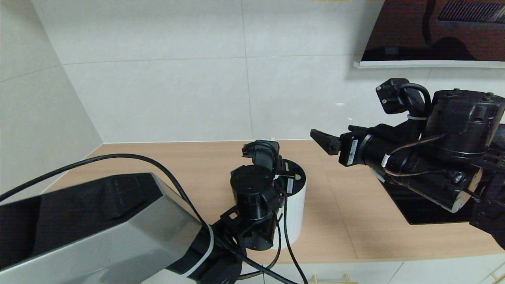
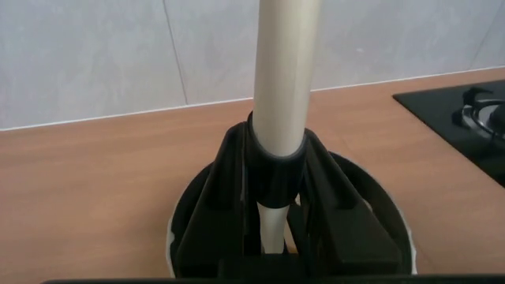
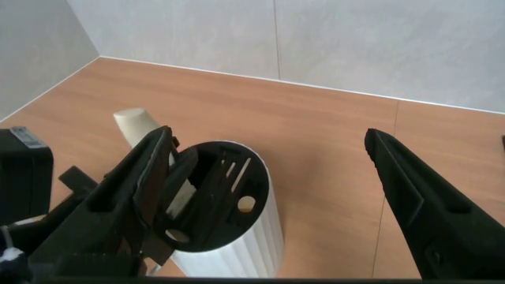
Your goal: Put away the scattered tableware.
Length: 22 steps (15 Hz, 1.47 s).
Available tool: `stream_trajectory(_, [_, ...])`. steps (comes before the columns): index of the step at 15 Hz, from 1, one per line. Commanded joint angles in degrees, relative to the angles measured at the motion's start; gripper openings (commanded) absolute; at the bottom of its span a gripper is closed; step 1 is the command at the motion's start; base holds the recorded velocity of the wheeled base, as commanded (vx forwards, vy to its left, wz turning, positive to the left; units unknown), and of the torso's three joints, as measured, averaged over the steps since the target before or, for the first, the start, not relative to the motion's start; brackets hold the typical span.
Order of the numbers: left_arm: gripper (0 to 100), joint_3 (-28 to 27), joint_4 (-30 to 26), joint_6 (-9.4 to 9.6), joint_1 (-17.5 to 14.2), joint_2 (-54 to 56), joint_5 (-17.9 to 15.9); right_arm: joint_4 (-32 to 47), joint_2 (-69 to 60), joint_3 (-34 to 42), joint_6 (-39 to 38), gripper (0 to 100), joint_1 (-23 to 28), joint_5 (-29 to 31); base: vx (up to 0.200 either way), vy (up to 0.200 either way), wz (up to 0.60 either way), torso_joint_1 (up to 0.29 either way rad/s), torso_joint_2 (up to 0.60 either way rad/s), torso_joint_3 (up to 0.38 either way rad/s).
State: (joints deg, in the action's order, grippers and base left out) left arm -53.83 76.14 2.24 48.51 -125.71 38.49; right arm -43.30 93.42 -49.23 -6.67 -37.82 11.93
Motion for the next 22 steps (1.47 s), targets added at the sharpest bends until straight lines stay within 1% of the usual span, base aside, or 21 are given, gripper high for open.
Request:
stream_trajectory(1, [0,1.19,1.11,-0.40,0.19,-0.15,-0.17,-0.03,0.10,0.01,-0.01,100,-0.07,0.02,0.000,0.000,0.00,0.000,0.00,0.000])
stream_trajectory(4, [0,3.21,2.78,-0.49,0.54,-0.33,-0.78,-0.03,0.10,0.01,-0.01,100,0.02,0.02,0.000,0.000,0.00,0.000,0.00,0.000])
stream_trajectory(9, [0,3.21,2.61,-0.31,0.54,-0.50,-0.78,-0.03,0.10,0.09,-0.01,100,-0.07,0.02,0.000,0.000,0.00,0.000,0.00,0.000])
stream_trajectory(10, [100,3.21,2.70,-0.31,0.54,-0.50,-0.78,-0.03,0.10,0.09,-0.01,100,-0.07,0.02,0.000,0.000,0.00,0.000,0.00,0.000])
stream_trajectory(15, [100,3.38,2.78,-0.31,0.54,-0.15,-0.78,-0.03,0.10,0.09,-0.01,100,0.02,0.02,0.000,0.000,0.00,0.000,0.00,0.000])
stream_trajectory(18, [100,5.32,2.78,-0.31,0.54,1.78,-0.87,-0.03,0.10,0.09,-0.01,100,0.02,0.02,0.000,0.000,0.00,0.000,0.00,0.000])
stream_trajectory(20, [100,5.49,2.87,-0.40,0.27,3.72,-0.96,-0.03,0.01,0.09,-0.01,100,-0.07,0.02,0.000,0.000,0.00,0.000,0.00,0.000])
stream_trajectory(21, [100,6.64,2.96,-0.75,-0.08,7.41,-2.54,-0.12,0.01,0.01,-0.01,100,-0.07,0.11,0.000,0.000,0.00,0.000,0.00,0.000])
stream_trajectory(22, [100,9.19,3.05,-0.92,-0.08,11.36,-4.82,-0.12,0.01,-0.17,-0.01,100,-0.07,0.19,0.000,0.000,0.00,0.000,0.00,0.000])
